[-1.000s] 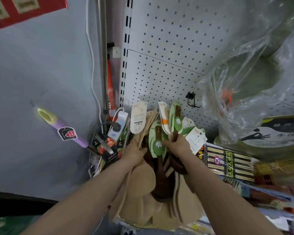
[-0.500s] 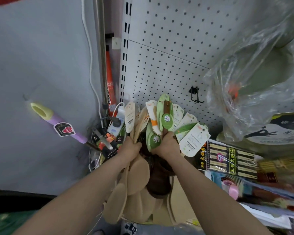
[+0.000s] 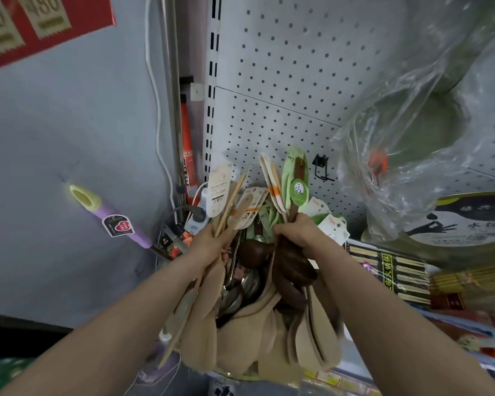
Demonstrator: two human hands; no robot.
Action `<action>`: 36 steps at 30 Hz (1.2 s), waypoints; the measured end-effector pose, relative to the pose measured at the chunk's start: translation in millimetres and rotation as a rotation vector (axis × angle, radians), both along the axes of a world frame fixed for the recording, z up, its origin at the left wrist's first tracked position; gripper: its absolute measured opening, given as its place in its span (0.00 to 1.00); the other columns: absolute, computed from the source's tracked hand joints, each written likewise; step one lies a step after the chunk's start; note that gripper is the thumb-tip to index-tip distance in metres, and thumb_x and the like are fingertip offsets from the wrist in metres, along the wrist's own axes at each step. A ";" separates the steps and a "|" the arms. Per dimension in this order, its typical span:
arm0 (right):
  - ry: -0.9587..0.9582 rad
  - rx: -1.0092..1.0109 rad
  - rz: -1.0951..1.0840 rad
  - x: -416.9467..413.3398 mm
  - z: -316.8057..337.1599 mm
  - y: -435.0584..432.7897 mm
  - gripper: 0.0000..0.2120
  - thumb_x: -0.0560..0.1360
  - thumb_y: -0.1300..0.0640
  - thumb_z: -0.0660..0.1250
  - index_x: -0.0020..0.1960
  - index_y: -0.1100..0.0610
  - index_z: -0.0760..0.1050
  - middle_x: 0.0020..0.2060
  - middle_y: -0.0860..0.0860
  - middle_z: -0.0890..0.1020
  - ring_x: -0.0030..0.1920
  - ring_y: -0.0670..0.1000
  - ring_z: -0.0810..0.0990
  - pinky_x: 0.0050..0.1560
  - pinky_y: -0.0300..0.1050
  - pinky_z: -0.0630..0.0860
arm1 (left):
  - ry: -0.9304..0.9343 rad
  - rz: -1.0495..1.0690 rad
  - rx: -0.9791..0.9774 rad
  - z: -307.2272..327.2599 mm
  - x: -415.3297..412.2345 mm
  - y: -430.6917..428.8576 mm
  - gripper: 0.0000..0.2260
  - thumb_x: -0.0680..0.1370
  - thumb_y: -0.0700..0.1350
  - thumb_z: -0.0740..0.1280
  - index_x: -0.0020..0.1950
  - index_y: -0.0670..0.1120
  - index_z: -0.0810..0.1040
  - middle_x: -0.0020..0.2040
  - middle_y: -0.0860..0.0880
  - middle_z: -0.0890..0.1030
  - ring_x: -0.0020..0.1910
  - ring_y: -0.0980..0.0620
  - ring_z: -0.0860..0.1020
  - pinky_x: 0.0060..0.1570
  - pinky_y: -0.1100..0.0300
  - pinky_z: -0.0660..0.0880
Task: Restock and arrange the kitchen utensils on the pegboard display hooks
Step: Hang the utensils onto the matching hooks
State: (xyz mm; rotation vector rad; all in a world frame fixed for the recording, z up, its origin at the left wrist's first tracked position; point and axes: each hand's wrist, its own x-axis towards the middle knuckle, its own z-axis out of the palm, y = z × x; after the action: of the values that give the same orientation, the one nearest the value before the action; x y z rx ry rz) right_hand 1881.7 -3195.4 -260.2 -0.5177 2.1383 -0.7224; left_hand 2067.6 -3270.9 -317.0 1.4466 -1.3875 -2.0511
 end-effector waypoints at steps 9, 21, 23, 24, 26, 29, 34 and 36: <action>-0.134 -0.054 -0.095 26.1 31.1 44.0 0.13 0.73 0.67 0.68 0.57 0.64 0.74 0.35 0.59 0.81 0.28 0.54 0.82 0.28 0.43 0.79 | -0.011 -0.052 -0.163 24.0 3.4 20.0 0.12 0.80 0.49 0.65 0.56 0.40 0.74 0.32 0.45 0.76 0.28 0.48 0.75 0.40 0.48 0.78; -0.085 -0.182 -0.402 105.7 45.7 173.5 0.11 0.71 0.63 0.74 0.51 0.62 0.77 0.46 0.61 0.83 0.49 0.61 0.83 0.55 0.57 0.80 | 0.011 -0.339 -0.191 56.6 42.8 109.7 0.05 0.81 0.40 0.62 0.53 0.39 0.69 0.35 0.43 0.76 0.26 0.49 0.76 0.25 0.59 0.77; -0.075 -0.183 -0.471 111.3 48.4 204.4 0.08 0.72 0.63 0.74 0.45 0.57 0.74 0.47 0.59 0.83 0.50 0.60 0.82 0.56 0.56 0.79 | 0.001 -0.408 -0.205 59.8 39.1 129.4 0.05 0.81 0.40 0.63 0.52 0.40 0.69 0.36 0.43 0.76 0.27 0.49 0.77 0.25 0.59 0.77; -0.066 -0.184 -0.500 110.4 46.4 219.4 0.10 0.71 0.61 0.75 0.46 0.57 0.74 0.49 0.60 0.83 0.51 0.61 0.82 0.57 0.58 0.79 | 0.008 -0.443 -0.207 61.7 35.5 140.0 0.04 0.81 0.39 0.63 0.51 0.40 0.68 0.36 0.43 0.76 0.26 0.49 0.77 0.25 0.59 0.77; -0.038 -0.158 -0.556 105.9 47.2 256.7 0.17 0.69 0.58 0.76 0.54 0.60 0.75 0.52 0.62 0.82 0.53 0.62 0.82 0.57 0.59 0.79 | 0.034 -0.522 -0.229 67.3 23.2 166.8 0.05 0.81 0.38 0.62 0.48 0.42 0.67 0.34 0.43 0.74 0.22 0.52 0.75 0.23 0.58 0.76; -0.014 -0.125 -0.643 99.9 57.0 315.8 0.21 0.71 0.57 0.75 0.60 0.63 0.75 0.52 0.61 0.82 0.53 0.62 0.82 0.58 0.60 0.79 | 0.081 -0.625 -0.253 77.3 0.1 210.5 0.05 0.81 0.39 0.61 0.47 0.41 0.66 0.33 0.43 0.71 0.20 0.51 0.71 0.25 0.57 0.73; 0.085 -0.136 -0.807 88.6 74.1 415.8 0.16 0.74 0.57 0.73 0.58 0.62 0.73 0.52 0.58 0.80 0.52 0.59 0.79 0.53 0.50 0.77 | 0.101 -0.825 -0.264 96.7 -41.5 294.9 0.15 0.80 0.57 0.62 0.50 0.45 0.70 0.32 0.46 0.69 0.21 0.52 0.68 0.27 0.58 0.70; 0.119 -0.134 -0.853 81.2 77.8 453.0 0.18 0.74 0.56 0.74 0.59 0.62 0.73 0.52 0.58 0.80 0.52 0.59 0.79 0.55 0.51 0.77 | 0.090 -0.874 -0.242 101.3 -59.5 329.4 0.22 0.79 0.61 0.59 0.63 0.46 0.67 0.32 0.46 0.68 0.23 0.50 0.68 0.26 0.60 0.69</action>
State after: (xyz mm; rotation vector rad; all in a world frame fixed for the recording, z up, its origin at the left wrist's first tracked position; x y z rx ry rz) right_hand 1962.9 -2742.4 -182.4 0.3417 2.4134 -1.3197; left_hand 2008.1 -2941.5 -215.7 0.6697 -2.4071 -2.2105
